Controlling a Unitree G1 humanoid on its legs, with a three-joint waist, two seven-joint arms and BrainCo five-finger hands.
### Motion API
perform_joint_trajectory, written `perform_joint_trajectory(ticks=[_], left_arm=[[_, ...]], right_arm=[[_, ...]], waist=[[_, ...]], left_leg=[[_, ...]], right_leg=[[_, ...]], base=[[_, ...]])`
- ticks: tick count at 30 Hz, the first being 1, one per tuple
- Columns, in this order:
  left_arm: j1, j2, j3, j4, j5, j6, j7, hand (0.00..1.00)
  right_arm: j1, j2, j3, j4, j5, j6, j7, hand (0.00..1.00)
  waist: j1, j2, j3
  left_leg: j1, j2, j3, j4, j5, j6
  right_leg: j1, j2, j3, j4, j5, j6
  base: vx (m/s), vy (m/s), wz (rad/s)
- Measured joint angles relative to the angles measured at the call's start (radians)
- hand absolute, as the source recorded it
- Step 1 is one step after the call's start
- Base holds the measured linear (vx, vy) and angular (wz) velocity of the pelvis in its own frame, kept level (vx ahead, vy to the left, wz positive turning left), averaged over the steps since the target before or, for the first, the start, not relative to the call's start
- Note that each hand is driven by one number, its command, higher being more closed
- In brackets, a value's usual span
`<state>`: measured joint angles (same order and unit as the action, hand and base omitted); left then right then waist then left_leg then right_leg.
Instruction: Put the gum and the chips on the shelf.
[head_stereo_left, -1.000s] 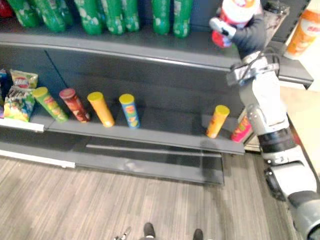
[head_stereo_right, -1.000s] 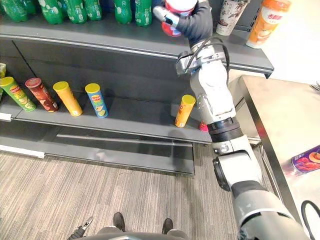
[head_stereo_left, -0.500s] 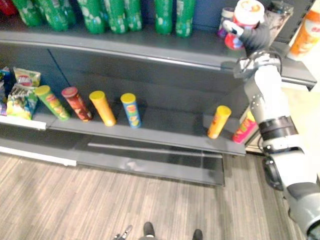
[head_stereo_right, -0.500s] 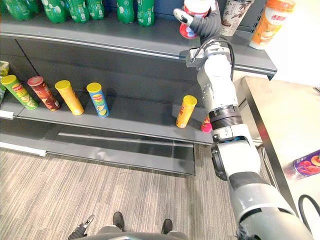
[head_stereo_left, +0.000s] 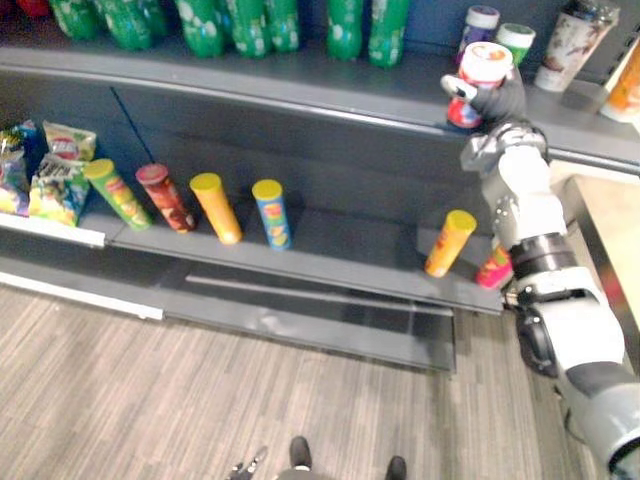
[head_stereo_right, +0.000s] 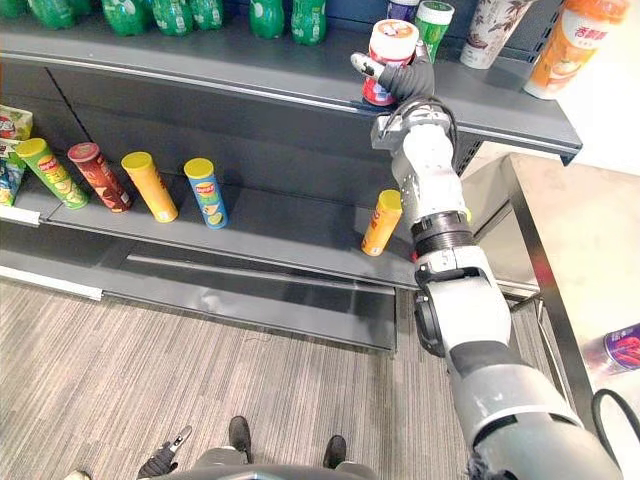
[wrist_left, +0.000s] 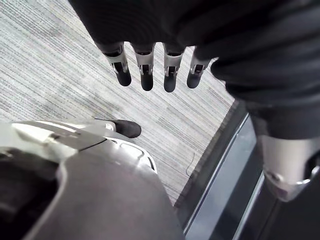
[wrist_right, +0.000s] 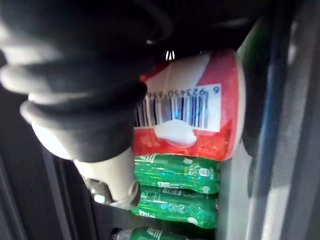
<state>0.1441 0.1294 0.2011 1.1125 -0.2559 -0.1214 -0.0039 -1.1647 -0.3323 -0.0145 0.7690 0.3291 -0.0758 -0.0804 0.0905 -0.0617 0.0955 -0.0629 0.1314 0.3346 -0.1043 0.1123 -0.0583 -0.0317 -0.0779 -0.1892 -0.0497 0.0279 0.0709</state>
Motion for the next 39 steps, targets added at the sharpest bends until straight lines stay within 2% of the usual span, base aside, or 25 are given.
perform_joint_trajectory(ticks=[13,31,32,39], left_arm=[[-0.032,0.002,0.000,-0.005,0.000,-0.002,0.009,0.00],[-0.044,0.005,-0.010,-0.010,0.000,-0.005,0.027,0.00],[-0.044,0.005,-0.010,-0.010,0.000,-0.005,0.027,0.00],[-0.044,0.009,-0.011,-0.010,0.000,-0.006,0.027,0.00]], right_arm=[[-0.107,-0.002,-0.102,0.102,-0.019,-0.010,-0.025,1.00],[-0.130,-0.008,-0.138,0.149,-0.046,-0.040,-0.041,1.00],[-0.130,-0.008,-0.138,0.150,-0.046,-0.040,-0.041,0.00],[-0.129,-0.010,-0.146,0.151,-0.047,-0.042,-0.041,0.00]], waist=[[0.002,0.000,0.037],[-0.001,0.000,0.053],[-0.001,-0.001,0.053],[-0.002,-0.007,0.064]], left_leg=[[-0.014,-0.001,-0.021,0.000,0.003,-0.002],[-0.010,-0.003,-0.018,0.000,0.005,0.000],[-0.008,-0.003,-0.017,0.000,0.005,-0.001],[-0.002,-0.003,-0.012,0.000,0.005,0.000]], right_leg=[[0.000,0.000,-0.023,-0.004,0.000,0.000],[0.002,-0.001,-0.020,-0.002,0.000,0.000],[0.003,-0.001,-0.019,-0.002,0.000,0.000],[0.004,-0.001,-0.012,-0.002,0.000,0.000]], base=[[0.03,-0.004,0.04],[0.00,0.000,0.00],[0.00,0.000,0.00],[0.00,0.000,0.00]])
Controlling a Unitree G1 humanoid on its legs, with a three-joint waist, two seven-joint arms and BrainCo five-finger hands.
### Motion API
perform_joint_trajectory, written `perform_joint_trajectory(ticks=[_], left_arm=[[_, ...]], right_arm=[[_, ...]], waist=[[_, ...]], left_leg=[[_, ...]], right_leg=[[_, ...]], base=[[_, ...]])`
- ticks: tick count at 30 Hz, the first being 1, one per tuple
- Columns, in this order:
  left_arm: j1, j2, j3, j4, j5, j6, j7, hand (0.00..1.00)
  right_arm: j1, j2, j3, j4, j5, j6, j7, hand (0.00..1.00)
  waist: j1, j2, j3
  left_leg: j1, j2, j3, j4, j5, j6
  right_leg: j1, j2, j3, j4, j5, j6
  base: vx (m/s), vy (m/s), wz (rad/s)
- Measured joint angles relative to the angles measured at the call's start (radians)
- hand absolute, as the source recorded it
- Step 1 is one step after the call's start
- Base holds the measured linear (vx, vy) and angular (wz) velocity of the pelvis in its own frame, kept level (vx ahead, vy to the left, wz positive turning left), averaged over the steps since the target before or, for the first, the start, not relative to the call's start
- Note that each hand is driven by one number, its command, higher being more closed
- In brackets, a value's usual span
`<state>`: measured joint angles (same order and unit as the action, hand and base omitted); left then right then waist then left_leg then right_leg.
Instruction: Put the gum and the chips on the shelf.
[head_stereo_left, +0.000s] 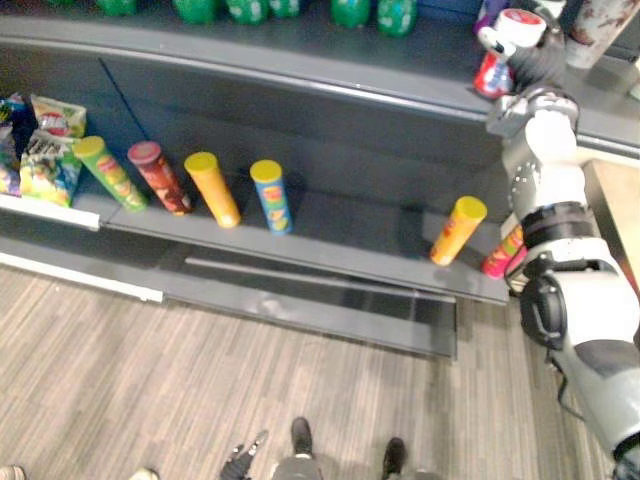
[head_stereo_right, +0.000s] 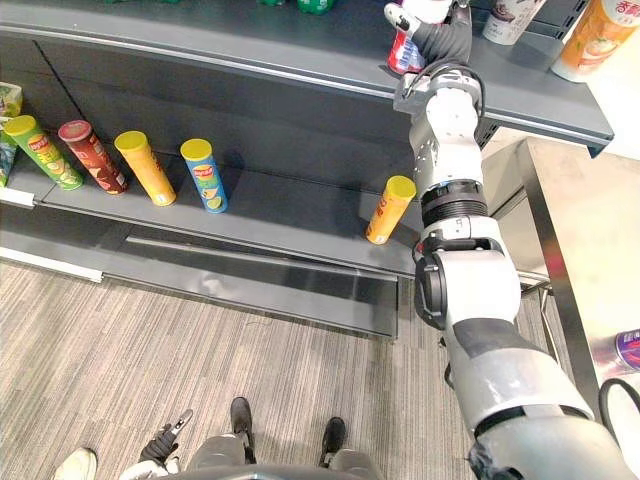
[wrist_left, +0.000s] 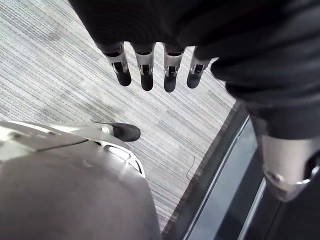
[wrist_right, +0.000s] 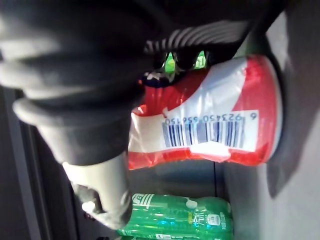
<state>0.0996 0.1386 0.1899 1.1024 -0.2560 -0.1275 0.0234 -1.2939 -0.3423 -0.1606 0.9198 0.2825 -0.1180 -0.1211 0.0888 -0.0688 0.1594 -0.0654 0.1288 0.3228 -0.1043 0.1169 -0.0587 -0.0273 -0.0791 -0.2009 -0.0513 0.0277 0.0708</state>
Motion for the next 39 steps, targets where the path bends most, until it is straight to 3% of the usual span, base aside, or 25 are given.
perform_joint_trajectory(ticks=[15,21,26,35,37,39], left_arm=[[0.001,0.001,-0.006,0.000,0.000,0.000,0.001,0.00],[0.008,0.001,0.004,0.000,0.000,0.001,0.000,0.00],[0.009,0.001,0.004,0.000,0.003,0.001,0.000,0.00],[0.011,0.002,0.004,0.000,0.041,0.005,0.000,0.00],[0.014,0.002,0.004,0.002,0.042,0.006,0.002,0.00],[0.016,0.002,0.002,0.006,0.044,0.008,0.005,0.00]], right_arm=[[0.028,-0.009,0.001,-0.010,0.012,-0.014,-0.003,0.00],[0.075,-0.034,0.001,-0.094,0.012,0.004,-0.030,0.00],[0.081,-0.061,-0.001,-0.176,0.043,-0.007,-0.056,0.00],[0.188,-0.061,0.001,-0.512,0.049,-0.065,-0.070,0.00],[0.247,-0.033,0.007,-0.630,0.050,-0.084,-0.070,0.00],[0.360,0.046,0.039,-0.792,0.058,-0.117,-0.066,0.00]], waist=[[0.000,-0.002,0.000],[-0.004,-0.005,0.001],[-0.010,-0.005,0.001],[-0.026,-0.005,-0.003],[-0.029,-0.005,-0.007],[-0.034,-0.005,-0.014]], left_leg=[[0.016,0.000,0.002,0.000,0.000,0.000],[0.019,0.001,0.023,0.000,-0.001,-0.001],[0.027,0.005,0.027,0.000,-0.001,-0.001],[0.034,0.007,0.034,0.000,-0.002,-0.004],[0.039,0.008,0.042,0.000,-0.003,-0.004],[0.047,0.011,0.051,0.000,-0.005,-0.007]], right_leg=[[0.014,-0.001,0.003,0.001,0.000,0.000],[0.007,0.000,0.020,0.000,0.001,0.001],[0.011,0.004,0.026,0.000,0.001,0.001],[0.013,0.006,0.034,0.002,0.002,0.001],[0.014,0.007,0.040,0.002,0.002,0.001],[0.017,0.009,0.046,0.003,0.002,0.001]], base=[[0.00,0.000,0.00],[0.01,-0.001,-0.08],[0.03,-0.010,-0.05],[0.01,-0.004,-0.02],[0.03,-0.006,-0.11],[0.03,-0.013,-0.14]])
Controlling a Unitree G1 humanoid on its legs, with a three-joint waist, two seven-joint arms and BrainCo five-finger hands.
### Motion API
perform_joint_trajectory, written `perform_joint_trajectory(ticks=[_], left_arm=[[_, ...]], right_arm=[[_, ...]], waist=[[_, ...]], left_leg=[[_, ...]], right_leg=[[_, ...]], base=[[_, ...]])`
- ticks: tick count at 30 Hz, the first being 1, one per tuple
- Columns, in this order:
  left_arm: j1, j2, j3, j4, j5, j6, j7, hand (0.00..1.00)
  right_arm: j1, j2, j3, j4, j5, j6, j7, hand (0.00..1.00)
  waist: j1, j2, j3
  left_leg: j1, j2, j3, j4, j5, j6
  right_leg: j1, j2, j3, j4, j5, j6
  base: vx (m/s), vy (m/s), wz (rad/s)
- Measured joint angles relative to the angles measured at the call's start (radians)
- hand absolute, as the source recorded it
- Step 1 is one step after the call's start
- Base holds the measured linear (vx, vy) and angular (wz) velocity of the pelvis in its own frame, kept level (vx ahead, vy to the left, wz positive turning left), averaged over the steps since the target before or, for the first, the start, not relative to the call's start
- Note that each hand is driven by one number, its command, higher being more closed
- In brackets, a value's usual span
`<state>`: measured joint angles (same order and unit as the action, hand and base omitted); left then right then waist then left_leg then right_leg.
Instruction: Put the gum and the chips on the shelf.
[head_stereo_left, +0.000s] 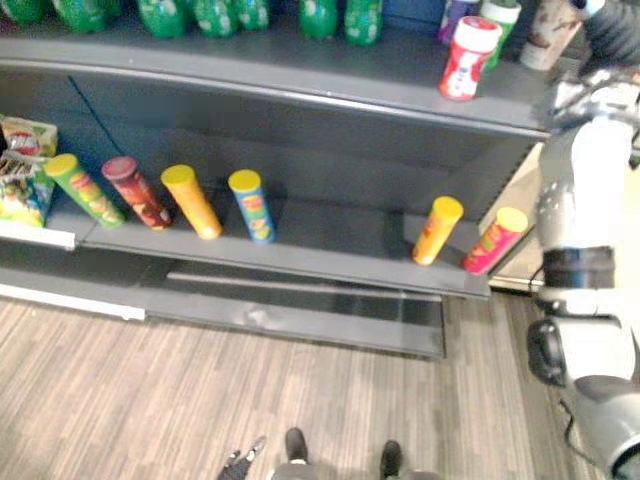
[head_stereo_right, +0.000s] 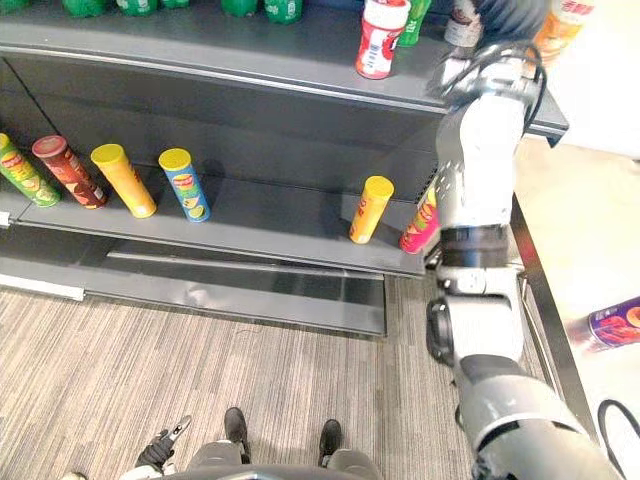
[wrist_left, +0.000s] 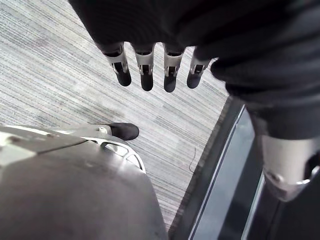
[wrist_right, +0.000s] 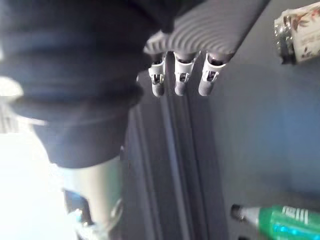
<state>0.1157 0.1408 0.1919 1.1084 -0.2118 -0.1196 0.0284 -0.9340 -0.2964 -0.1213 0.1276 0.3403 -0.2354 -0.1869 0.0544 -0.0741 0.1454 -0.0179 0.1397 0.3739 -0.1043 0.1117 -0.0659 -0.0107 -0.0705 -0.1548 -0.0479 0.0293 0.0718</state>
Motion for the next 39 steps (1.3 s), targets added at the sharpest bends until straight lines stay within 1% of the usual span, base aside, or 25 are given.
perform_joint_trajectory(ticks=[2,3,4,5,7,9,10,11,13,15,17,18,20,21,22,24,25,26,27,28,29,31,32,34,39], left_arm=[[0.004,-0.001,0.000,0.006,0.023,0.006,0.007,0.00],[0.006,-0.002,-0.001,0.006,0.032,0.010,0.008,0.00],[0.007,-0.002,0.000,0.009,0.038,0.015,0.009,0.00],[0.007,-0.002,0.000,0.009,0.038,0.015,0.009,0.00],[0.007,-0.003,0.003,0.010,0.038,0.020,0.011,0.00],[0.008,-0.005,0.007,0.010,0.039,0.021,0.017,0.00],[0.011,-0.007,0.012,0.010,0.039,0.021,0.025,0.00],[0.012,-0.007,0.012,0.010,0.039,0.021,0.030,0.00],[0.019,-0.008,0.027,0.010,0.039,0.020,0.039,0.00],[0.030,-0.012,0.049,0.010,0.040,0.019,0.042,0.00],[0.036,-0.019,0.073,0.015,0.040,0.019,0.043,0.00],[0.036,-0.023,0.090,0.027,0.040,0.016,0.044,0.00],[0.037,-0.024,0.091,0.034,0.040,0.012,0.045,0.00],[0.037,-0.027,0.096,0.035,0.040,0.011,0.045,0.00],[0.037,-0.030,0.103,0.036,0.040,0.010,0.045,0.00],[0.042,-0.046,0.127,0.041,0.039,0.002,0.044,0.00],[0.044,-0.051,0.127,0.042,0.039,-0.004,0.044,0.00],[0.047,-0.057,0.127,0.043,0.038,-0.005,0.044,0.00],[0.047,-0.059,0.127,0.044,0.038,-0.006,0.044,0.00],[0.048,-0.063,0.126,0.046,0.038,-0.007,0.044,0.00],[0.048,-0.064,0.126,0.047,0.039,-0.007,0.044,0.00],[0.050,-0.068,0.124,0.048,0.038,-0.007,0.042,0.00],[0.052,-0.068,0.121,0.048,0.038,-0.007,0.042,0.00],[0.052,-0.068,0.120,0.049,0.036,-0.008,0.036,0.00],[0.046,-0.067,0.122,0.075,0.027,-0.015,0.026,0.00]], right_arm=[[0.116,0.077,0.055,-0.083,0.034,-0.019,0.018,0.00],[0.150,0.098,0.075,-0.099,0.035,-0.020,0.023,0.00],[0.221,0.134,0.131,-0.130,0.063,-0.020,0.032,0.00],[0.237,0.143,0.143,-0.137,0.070,-0.020,0.036,0.00],[0.386,0.219,0.298,-0.199,0.140,-0.019,0.084,0.00],[0.460,0.247,0.391,-0.208,0.151,-0.018,0.123,0.00],[0.513,0.258,0.443,-0.213,0.155,-0.018,0.149,0.00],[0.540,0.262,0.465,-0.215,0.171,-0.018,0.159,0.00],[0.681,0.261,0.532,-0.233,0.187,-0.017,0.201,0.00],[0.806,0.251,0.568,-0.230,0.214,-0.015,0.238,0.00],[0.941,0.234,0.584,-0.206,0.235,-0.009,0.275,0.00],[1.015,0.226,0.583,-0.153,0.256,0.006,0.304,0.00],[1.103,0.222,0.559,-0.029,0.250,0.028,0.330,0.00],[1.143,0.225,0.519,0.073,0.247,0.041,0.344,0.00],[1.159,0.229,0.491,0.126,0.233,0.048,0.344,0.00],[1.179,0.238,0.329,0.351,0.097,0.059,0.326,0.00],[1.180,0.235,0.266,0.426,0.065,0.059,0.311,0.00],[1.182,0.233,0.161,0.529,0.006,0.057,0.287,0.00],[1.182,0.231,0.143,0.549,0.000,0.056,0.281,0.00],[1.182,0.223,0.074,0.640,-0.032,0.055,0.255,0.00],[1.182,0.222,0.059,0.658,-0.035,0.055,0.253,0.00],[1.179,0.223,-0.029,0.785,-0.067,0.057,0.220,0.00],[1.178,0.224,-0.044,0.817,-0.067,0.057,0.216,0.00],[1.172,0.227,-0.118,0.919,-0.068,0.064,0.211,0.00],[1.176,0.238,-0.207,0.969,-0.067,0.080,0.194,0.00]], waist=[[-0.012,0.000,-0.022],[-0.014,0.000,-0.028],[-0.015,0.000,-0.040],[-0.015,0.000,-0.041],[-0.017,0.000,-0.044],[-0.019,0.000,-0.045],[-0.017,-0.003,-0.049],[-0.016,-0.004,-0.052],[-0.019,-0.010,-0.057],[-0.023,-0.012,-0.058],[-0.024,-0.008,-0.058],[-0.025,-0.005,-0.062],[-0.026,-0.003,-0.063],[-0.027,0.000,-0.062],[-0.027,0.003,-0.061],[-0.030,0.015,-0.061],[-0.031,0.020,-0.060],[-0.035,0.027,-0.063],[-0.036,0.029,-0.063],[-0.039,0.038,-0.065],[-0.040,0.040,-0.065],[-0.047,0.049,-0.065],[-0.048,0.052,-0.065],[-0.048,0.059,-0.065],[-0.053,0.067,-0.065]], left_leg=[[0.001,0.002,0.001,0.000,-0.001,-0.002],[0.002,0.003,0.001,0.000,-0.002,-0.002],[0.004,0.004,0.003,0.000,-0.003,-0.003],[0.004,0.004,0.004,0.000,-0.003,-0.003],[0.010,0.008,0.008,0.000,-0.005,-0.007],[0.017,0.009,0.014,0.000,-0.011,-0.015],[0.022,0.009,0.021,0.000,-0.013,-0.018],[0.022,0.009,0.023,0.000,-0.014,-0.018],[0.022,0.008,0.024,0.000,-0.014,-0.018],[0.022,0.006,0.024,0.000,-0.014,-0.018],[0.022,0.003,0.025,0.000,-0.017,-0.015],[0.021,0.001,0.025,0.000,-0.018,-0.014],[0.021,-0.002,0.026,0.000,-0.020,-0.012],[0.020,-0.004,0.026,0.000,-0.022,-0.010],[0.020,-0.006,0.026,0.000,-0.025,-0.007],[0.020,-0.013,0.027,0.000,-0.027,-0.004],[0.021,-0.016,0.028,0.000,-0.028,-0.002],[0.022,-0.022,0.027,0.000,-0.029,-0.002],[0.023,-0.023,0.027,0.000,-0.029,-0.002],[0.024,-0.026,0.029,0.000,-0.031,-0.001],[0.025,-0.026,0.030,0.000,-0.032,-0.001],[0.030,-0.027,0.034,0.000,-0.035,-0.001],[0.031,-0.027,0.035,0.000,-0.036,-0.001],[0.038,-0.027,0.046,0.000,-0.040,-0.002],[0.042,-0.030,0.050,0.000,-0.046,-0.002]], right_leg=[[0.000,0.002,0.000,0.000,0.000,0.000],[0.001,0.002,0.001,0.001,0.000,0.000],[0.000,0.003,0.003,0.002,0.000,0.000],[0.000,0.004,0.003,0.002,0.000,0.000],[-0.001,0.006,0.009,0.011,-0.003,-0.003],[-0.002,0.006,0.016,0.016,-0.006,-0.007],[-0.002,0.006,0.021,0.019,-0.007,-0.006],[-0.004,0.006,0.024,0.019,-0.009,-0.003],[-0.007,0.004,0.027,0.025,-0.013,-0.006],[-0.013,0.002,0.028,0.034,-0.018,-0.013],[-0.014,-0.001,0.028,0.035,-0.023,-0.009],[-0.014,-0.002,0.029,0.034,-0.023,-0.009],[-0.015,-0.005,0.030,0.034,-0.023,-0.009],[-0.016,-0.007,0.031,0.035,-0.023,-0.009],[-0.016,-0.009,0.031,0.035,-0.023,-0.009],[-0.019,-0.016,0.033,0.040,-0.026,-0.004],[-0.021,-0.019,0.035,0.045,-0.029,0.000],[-0.022,-0.025,0.035,0.051,-0.033,0.005],[-0.022,-0.026,0.035,0.051,-0.033,0.005],[-0.022,-0.029,0.039,0.051,-0.033,0.006],[-0.022,-0.029,0.040,0.051,-0.033,0.006],[-0.020,-0.029,0.044,0.051,-0.035,0.008],[-0.019,-0.029,0.045,0.051,-0.035,0.008],[-0.017,-0.029,0.052,0.051,-0.036,0.008],[-0.015,-0.033,0.054,0.050,-0.038,0.012]], base=[[0.01,-0.006,-0.02],[0.03,-0.009,-0.03],[0.02,-0.009,-0.03],[0.02,-0.011,-0.06],[0.00,-0.007,-0.07],[-0.01,0.002,-0.09],[-0.01,0.006,-0.11],[0.00,0.004,-0.08],[0.00,0.002,-0.02],[0.00,0.000,0.00],[0.00,0.000,0.00],[0.03,0.013,0.00],[0.03,0.014,-0.01],[0.00,0.000,0.00],[0.03,0.021,0.00],[0.04,0.034,0.00],[0.05,0.046,0.04],[0.04,0.040,0.03],[0.04,0.039,0.00],[0.04,0.028,-0.04],[0.05,0.028,-0.07],[0.05,0.014,-0.06],[0.05,0.006,-0.07],[0.05,0.007,-0.12],[0.05,0.013,-0.03]])
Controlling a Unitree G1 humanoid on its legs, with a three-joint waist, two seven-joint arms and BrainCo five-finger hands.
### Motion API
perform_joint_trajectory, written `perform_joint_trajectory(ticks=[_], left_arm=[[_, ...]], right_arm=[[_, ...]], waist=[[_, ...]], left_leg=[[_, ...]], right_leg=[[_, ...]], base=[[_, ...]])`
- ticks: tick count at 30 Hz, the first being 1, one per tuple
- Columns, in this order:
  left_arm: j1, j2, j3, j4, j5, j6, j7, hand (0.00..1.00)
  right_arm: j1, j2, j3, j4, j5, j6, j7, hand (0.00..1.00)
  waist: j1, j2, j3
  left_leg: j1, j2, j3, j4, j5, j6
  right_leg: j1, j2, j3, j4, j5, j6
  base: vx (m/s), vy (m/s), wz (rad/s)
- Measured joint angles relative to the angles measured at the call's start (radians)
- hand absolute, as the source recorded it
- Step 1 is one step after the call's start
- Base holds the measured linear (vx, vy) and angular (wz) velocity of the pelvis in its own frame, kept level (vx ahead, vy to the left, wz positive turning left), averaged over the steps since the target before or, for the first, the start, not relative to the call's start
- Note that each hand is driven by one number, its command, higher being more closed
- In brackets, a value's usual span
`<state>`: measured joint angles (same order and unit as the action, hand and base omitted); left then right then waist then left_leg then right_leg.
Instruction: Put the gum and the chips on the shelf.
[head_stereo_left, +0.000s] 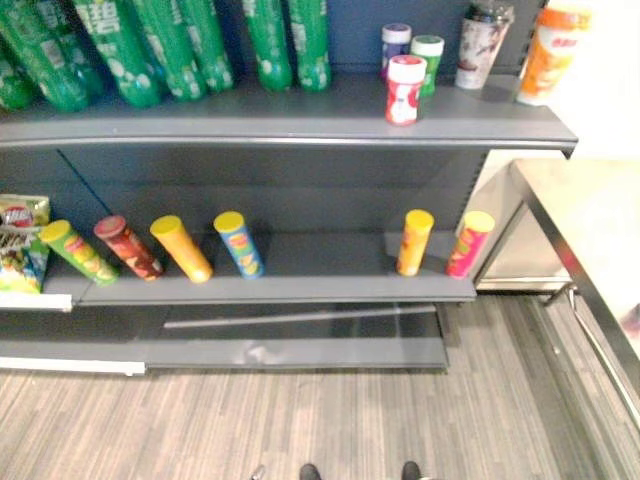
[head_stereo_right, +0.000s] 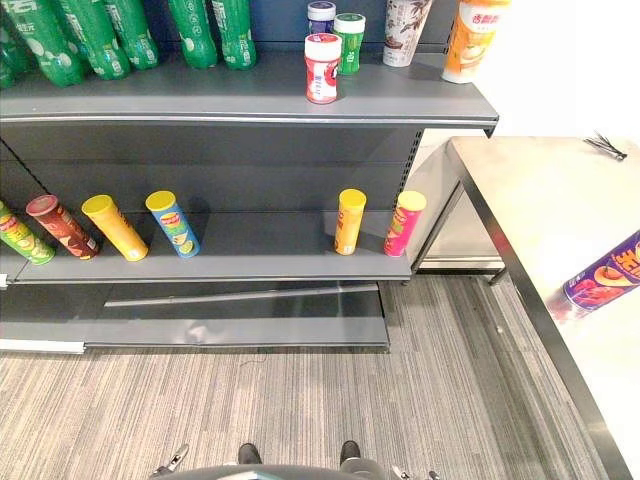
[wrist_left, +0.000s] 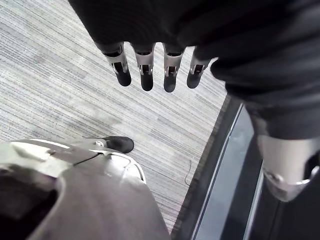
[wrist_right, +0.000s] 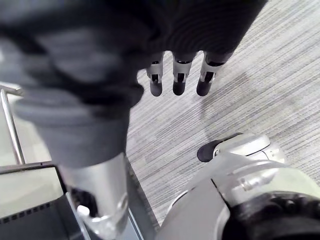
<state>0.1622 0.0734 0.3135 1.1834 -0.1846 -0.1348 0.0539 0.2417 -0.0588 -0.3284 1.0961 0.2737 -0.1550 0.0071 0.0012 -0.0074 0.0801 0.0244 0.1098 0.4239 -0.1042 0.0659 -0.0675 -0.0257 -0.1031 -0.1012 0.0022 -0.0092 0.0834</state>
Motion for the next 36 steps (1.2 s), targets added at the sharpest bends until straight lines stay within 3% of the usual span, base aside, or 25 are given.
perform_joint_trajectory(ticks=[7,10,12,14,15,16,17,19,20,23,24,25,31,36], left_arm=[[-0.005,-0.002,0.006,0.000,-0.013,-0.010,-0.019,0.00],[-0.026,-0.004,0.012,-0.003,-0.069,-0.015,-0.024,0.00],[-0.035,-0.016,0.041,-0.003,-0.079,-0.015,-0.025,0.00],[-0.031,-0.032,0.064,-0.012,-0.088,-0.016,-0.021,0.00],[-0.030,-0.041,0.087,-0.022,-0.089,-0.016,-0.019,0.00],[-0.030,-0.046,0.087,-0.031,-0.101,-0.016,-0.018,0.00],[-0.033,-0.044,0.088,-0.037,-0.117,-0.019,-0.019,0.00],[-0.049,-0.027,0.086,-0.044,-0.127,-0.025,-0.020,0.00],[-0.063,-0.015,0.075,-0.046,-0.127,-0.029,-0.022,0.00],[-0.078,-0.014,0.036,-0.051,-0.128,-0.030,-0.036,0.00],[-0.084,-0.010,0.027,-0.051,-0.131,-0.029,-0.043,0.00],[-0.098,-0.010,0.016,-0.047,-0.152,-0.028,-0.051,0.00],[-0.100,-0.058,-0.005,-0.030,-0.167,-0.027,-0.062,0.00],[-0.099,-0.057,-0.003,-0.028,-0.164,-0.027,-0.060,0.00]], right_arm=[[-0.024,0.031,-0.109,0.022,0.000,0.004,-0.012,0.00],[-0.022,0.060,-0.155,0.010,0.011,0.004,-0.011,0.00],[-0.021,0.075,-0.174,-0.030,0.012,0.003,-0.012,0.00],[-0.025,0.077,-0.172,-0.080,0.014,0.003,-0.013,0.00],[-0.027,0.082,-0.172,-0.110,0.021,0.003,-0.018,0.00],[-0.026,0.087,-0.172,-0.119,0.024,-0.001,-0.022,0.00],[-0.029,0.089,-0.171,-0.116,0.034,0.002,-0.025,0.00],[-0.031,0.098,-0.166,-0.106,0.042,0.003,-0.037,0.00],[-0.037,0.093,-0.144,-0.080,0.042,0.003,-0.046,0.00],[-0.063,0.075,-0.124,-0.043,0.042,0.011,-0.047,0.00],[-0.078,0.068,-0.119,-0.023,0.039,0.013,-0.049,0.00],[-0.096,0.049,-0.110,-0.012,0.041,0.017,-0.052,0.00],[-0.131,-0.008,-0.091,0.018,0.042,0.012,-0.049,0.00],[-0.138,-0.010,-0.097,0.023,0.058,0.011,-0.050,0.00]], waist=[[0.000,-0.004,0.026],[-0.002,-0.009,0.079],[-0.013,0.005,0.092],[-0.016,0.021,0.095],[-0.011,0.026,0.097],[-0.010,0.038,0.106],[-0.007,0.033,0.108],[0.003,0.011,0.126],[-0.001,-0.006,0.124],[-0.003,-0.006,0.124],[-0.002,-0.013,0.120],[-0.012,-0.002,0.126],[-0.034,0.062,0.115],[-0.079,0.061,0.138]], left_leg=[[0.018,-0.017,-0.002,0.010,-0.018,0.017],[-0.039,0.001,0.000,0.214,-0.124,0.029],[-0.088,0.036,0.033,0.346,-0.194,0.041],[-0.146,0.103,0.092,0.476,-0.278,0.048],[-0.148,0.142,0.151,0.515,-0.314,0.049],[-0.141,0.184,0.214,0.532,-0.337,0.065],[-0.132,0.201,0.245,0.533,-0.343,0.061],[-0.075,0.233,0.340,0.523,-0.339,0.046],[-0.032,0.239,0.432,0.508,-0.330,0.034],[-0.004,0.239,0.523,0.494,-0.319,0.018],[0.001,0.239,0.568,0.494,-0.312,0.006],[0.005,0.252,0.596,0.487,-0.291,-0.001],[0.069,0.273,0.636,0.409,-0.199,-0.043],[0.096,0.294,0.643,0.422,-0.185,-0.061]], right_leg=[[0.006,-0.021,-0.004,0.043,-0.028,0.017],[-0.019,-0.054,-0.001,0.145,-0.075,0.038],[-0.036,-0.050,0.026,0.153,-0.068,0.048],[-0.082,-0.030,0.054,0.151,-0.062,0.058],[-0.100,-0.053,-0.023,0.145,-0.070,0.045],[-0.105,-0.077,-0.128,0.144,-0.077,0.010],[-0.115,-0.092,-0.180,0.157,-0.079,0.001],[-0.112,-0.125,-0.324,0.225,-0.082,-0.023],[-0.086,-0.171,-0.410,0.265,-0.092,-0.039],[-0.054,-0.204,-0.506,0.268,-0.094,-0.043],[-0.037,-0.211,-0.551,0.231,-0.065,-0.026],[-0.047,-0.188,-0.554,0.206,-0.034,0.010],[-0.059,-0.108,-0.502,0.194,-0.052,-0.019],[-0.106,-0.126,-0.476,0.349,-0.152,-0.037]], base=[[0.04,0.034,0.04],[0.01,0.057,0.01],[-0.01,0.074,-0.48],[-0.04,0.150,-1.11],[-0.03,0.198,-1.65],[0.00,0.168,-1.74],[0.05,0.143,-1.67],[0.12,0.102,-1.55],[0.13,0.042,-1.38],[0.12,-0.052,-1.13],[0.11,-0.145,-1.12],[0.10,-0.164,-0.94],[0.06,-0.181,-0.47],[0.01,-0.115,-0.13]])
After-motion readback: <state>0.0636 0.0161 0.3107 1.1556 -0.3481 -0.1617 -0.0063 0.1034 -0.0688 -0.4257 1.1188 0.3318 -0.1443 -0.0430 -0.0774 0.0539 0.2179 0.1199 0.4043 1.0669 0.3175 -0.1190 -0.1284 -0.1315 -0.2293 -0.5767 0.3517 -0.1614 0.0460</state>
